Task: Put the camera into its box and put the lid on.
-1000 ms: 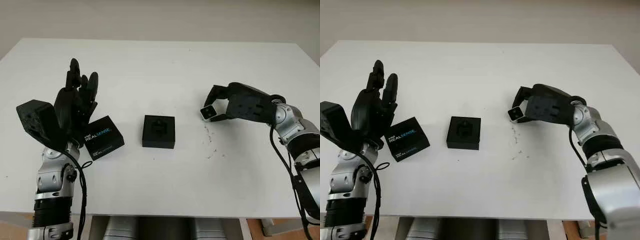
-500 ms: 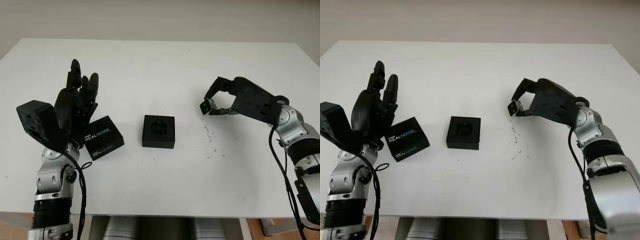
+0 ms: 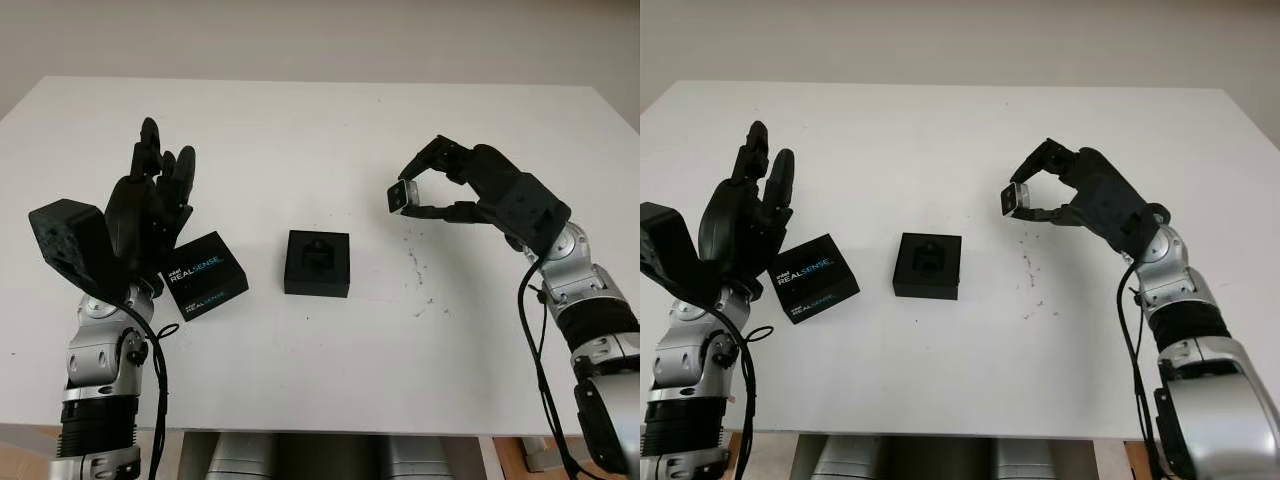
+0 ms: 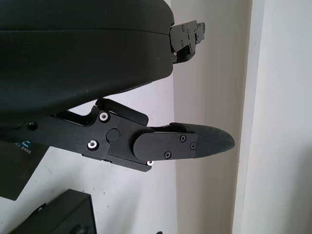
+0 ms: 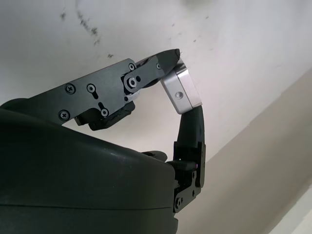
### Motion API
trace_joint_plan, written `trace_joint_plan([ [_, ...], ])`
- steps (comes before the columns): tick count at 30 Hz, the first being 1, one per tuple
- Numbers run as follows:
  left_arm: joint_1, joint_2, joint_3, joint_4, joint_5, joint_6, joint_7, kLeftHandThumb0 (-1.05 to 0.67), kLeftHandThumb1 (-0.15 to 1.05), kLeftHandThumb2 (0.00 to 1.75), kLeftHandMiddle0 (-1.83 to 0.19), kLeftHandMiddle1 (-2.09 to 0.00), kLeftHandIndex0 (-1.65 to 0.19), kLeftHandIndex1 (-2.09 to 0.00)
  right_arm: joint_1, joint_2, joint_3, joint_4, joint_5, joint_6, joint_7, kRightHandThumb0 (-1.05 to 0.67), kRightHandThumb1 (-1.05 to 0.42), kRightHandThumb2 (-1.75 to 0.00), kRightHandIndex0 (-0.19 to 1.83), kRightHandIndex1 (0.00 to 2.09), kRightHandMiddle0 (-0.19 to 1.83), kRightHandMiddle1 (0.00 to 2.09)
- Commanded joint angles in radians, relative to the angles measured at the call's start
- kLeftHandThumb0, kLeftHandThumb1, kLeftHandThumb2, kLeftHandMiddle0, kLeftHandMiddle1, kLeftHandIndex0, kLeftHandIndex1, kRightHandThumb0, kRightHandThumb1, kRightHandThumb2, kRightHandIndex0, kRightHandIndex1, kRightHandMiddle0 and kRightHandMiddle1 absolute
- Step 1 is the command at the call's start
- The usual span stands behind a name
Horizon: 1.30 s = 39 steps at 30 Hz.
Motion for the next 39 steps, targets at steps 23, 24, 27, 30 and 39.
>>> trace_joint_plan([
  [23, 0.004, 0.021, 0.006, -0.018, 0.004, 0.007, 0.000, -0.64, 1.05, 0.38, 0.19, -0.04, 0.19, 0.00, 0.216, 0.332, -0.048, -0.409, 0.222, 0.261, 0.045, -0.43, -0.92, -0.05, 0.23, 0.04, 0.28, 1.79],
  [24, 0.005, 0.021, 0.007, -0.019, 0.003, 0.008, -0.001, -0.64, 1.05, 0.39, 0.19, -0.03, 0.19, 0.00, 0.216, 0.339, -0.047, -0.406, 0.223, 0.262, 0.048, -0.42, -0.92, -0.05, 0.23, 0.04, 0.28, 1.79],
  [27, 0.006, 0.022, 0.007, -0.019, 0.003, 0.011, -0.001, -0.64, 1.05, 0.39, 0.19, -0.02, 0.19, 0.00, 0.217, 0.350, -0.047, -0.398, 0.222, 0.262, 0.055, -0.42, -0.92, -0.05, 0.23, 0.04, 0.29, 1.78],
  [30, 0.008, 0.021, 0.009, -0.018, -0.003, 0.008, -0.005, -0.63, 1.05, 0.40, 0.19, -0.01, 0.19, 0.00, 0.220, 0.365, -0.045, -0.391, 0.227, 0.277, 0.068, -0.42, -0.92, -0.05, 0.22, 0.04, 0.31, 1.77],
  [39, 0.010, 0.025, 0.013, -0.016, 0.001, 0.001, -0.008, -0.64, 1.05, 0.39, 0.19, -0.01, 0.19, 0.00, 0.224, 0.379, -0.031, -0.365, 0.211, 0.295, 0.078, -0.42, -0.92, -0.05, 0.20, 0.03, 0.28, 1.82],
])
